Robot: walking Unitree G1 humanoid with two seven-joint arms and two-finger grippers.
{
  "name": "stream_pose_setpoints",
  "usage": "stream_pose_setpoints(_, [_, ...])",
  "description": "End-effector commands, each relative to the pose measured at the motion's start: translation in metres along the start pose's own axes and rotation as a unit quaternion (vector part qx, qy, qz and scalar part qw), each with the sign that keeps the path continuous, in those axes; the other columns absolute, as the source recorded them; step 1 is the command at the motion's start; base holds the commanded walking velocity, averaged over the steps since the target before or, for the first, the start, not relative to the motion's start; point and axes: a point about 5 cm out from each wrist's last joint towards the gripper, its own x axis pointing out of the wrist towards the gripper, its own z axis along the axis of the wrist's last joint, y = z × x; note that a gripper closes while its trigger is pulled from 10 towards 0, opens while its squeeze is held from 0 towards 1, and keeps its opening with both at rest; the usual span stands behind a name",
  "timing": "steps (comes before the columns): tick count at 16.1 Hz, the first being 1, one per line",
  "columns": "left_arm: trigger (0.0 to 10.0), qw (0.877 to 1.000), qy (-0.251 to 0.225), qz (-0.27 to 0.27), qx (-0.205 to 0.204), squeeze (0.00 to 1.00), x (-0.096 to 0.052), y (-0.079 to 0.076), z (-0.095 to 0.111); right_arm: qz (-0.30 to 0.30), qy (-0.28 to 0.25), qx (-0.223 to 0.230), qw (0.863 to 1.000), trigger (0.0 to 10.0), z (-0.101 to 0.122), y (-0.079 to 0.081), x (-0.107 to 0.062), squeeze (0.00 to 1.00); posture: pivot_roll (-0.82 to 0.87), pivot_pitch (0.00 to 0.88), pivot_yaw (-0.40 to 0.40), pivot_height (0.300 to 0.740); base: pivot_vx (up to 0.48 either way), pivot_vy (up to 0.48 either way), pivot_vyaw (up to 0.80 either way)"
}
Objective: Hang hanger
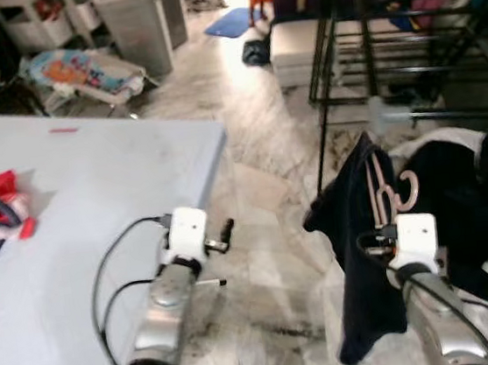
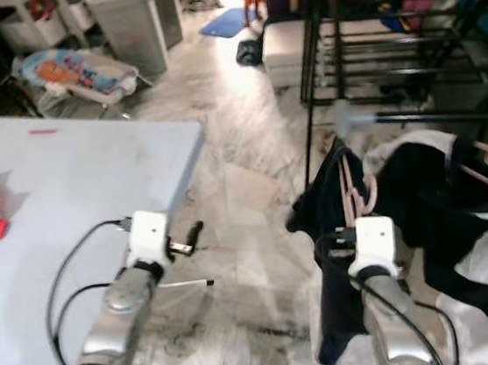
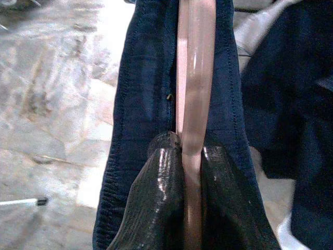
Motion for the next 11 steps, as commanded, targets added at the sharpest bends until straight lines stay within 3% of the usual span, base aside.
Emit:
stream_pose_setpoints(1, [10.0, 1.0, 0.009, -0.007, 0.002, 0.0, -0.0002, -0.0006, -0.0038, -0.001, -0.018, 0.004, 1.0, 10.0, 0.0078, 0.0027, 0.0039, 0.0, -0.04, 0.0, 0.056, 0.74, 0.0, -0.334, 0.0])
stream_pose_setpoints(8, [10.0, 1.0, 0.007, -0.006, -0.001, 0.0, 0.0015, -0.0028, -0.0046, 0.018, -0.009, 0.003, 1.0, 10.0, 0.0054, 0.005, 0.0059, 0.0, -0.05, 0.0, 0.046, 0.74, 0.0, -0.331, 0.0])
stream_pose_setpoints(11, [10.0, 0.999, 0.016, 0.014, -0.024, 0.0, 0.0024, 0.0002, -0.0069, 0.028, -0.008, 0.003, 1.0, 10.0, 0.0048, 0.0077, 0.0056, 0.0, -0.05, 0.0, 0.047, 0.74, 0.0, 0.0, 0.0])
